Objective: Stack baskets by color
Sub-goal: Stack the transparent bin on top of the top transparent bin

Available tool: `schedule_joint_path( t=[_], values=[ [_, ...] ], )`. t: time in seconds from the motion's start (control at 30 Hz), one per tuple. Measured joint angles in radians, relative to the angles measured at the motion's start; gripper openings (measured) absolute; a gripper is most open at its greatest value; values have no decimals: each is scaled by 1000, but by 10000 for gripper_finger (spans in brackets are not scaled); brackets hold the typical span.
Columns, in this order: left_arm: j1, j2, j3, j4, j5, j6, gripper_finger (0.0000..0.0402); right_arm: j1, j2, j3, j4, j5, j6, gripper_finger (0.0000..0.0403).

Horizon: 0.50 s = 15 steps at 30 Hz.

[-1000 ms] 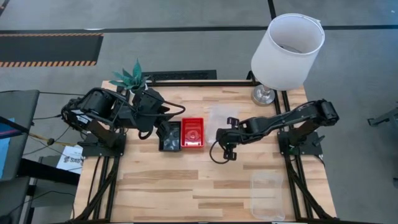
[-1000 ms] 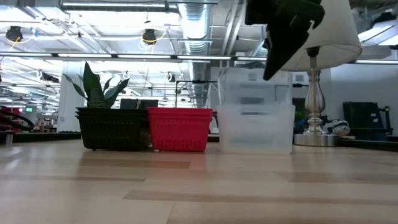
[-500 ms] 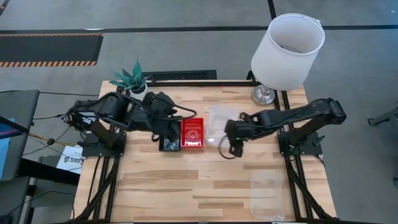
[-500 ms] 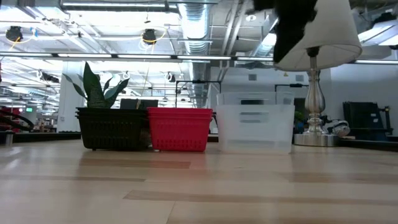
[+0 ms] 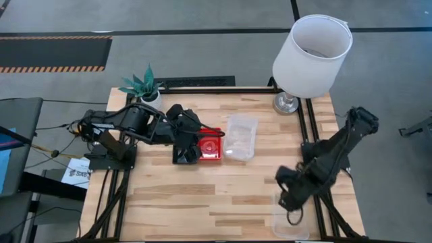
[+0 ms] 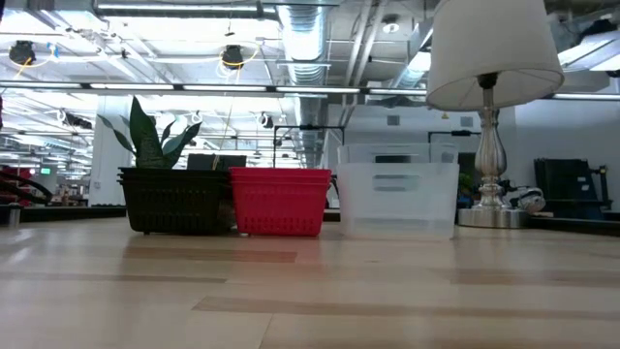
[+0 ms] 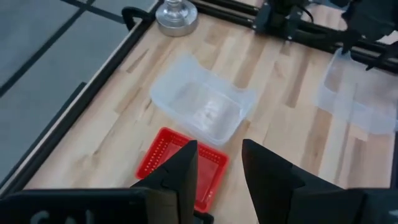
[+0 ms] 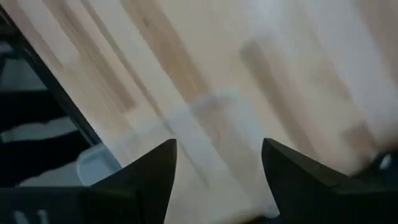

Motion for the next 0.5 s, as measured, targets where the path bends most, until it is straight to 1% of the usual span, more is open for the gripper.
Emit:
schedule_joint_path(
  t=[0.1,0.2,0.33,0.43,0.5],
  values=[
    [0,0,0,0,27,9,114,83,55,-1,21,-55,122,255],
    [-4,0,0,4,38,6,114,138,128,-1,89,-71,156,250],
    [-28,0,0,27,45,-50,114,148,242,-1,125,-85,141,249],
    [-46,0,0,25,47,-166,114,142,315,-2,130,-87,56,249],
    [-61,0,0,18,35,-244,114,127,345,-2,144,-44,0,249]
  ],
)
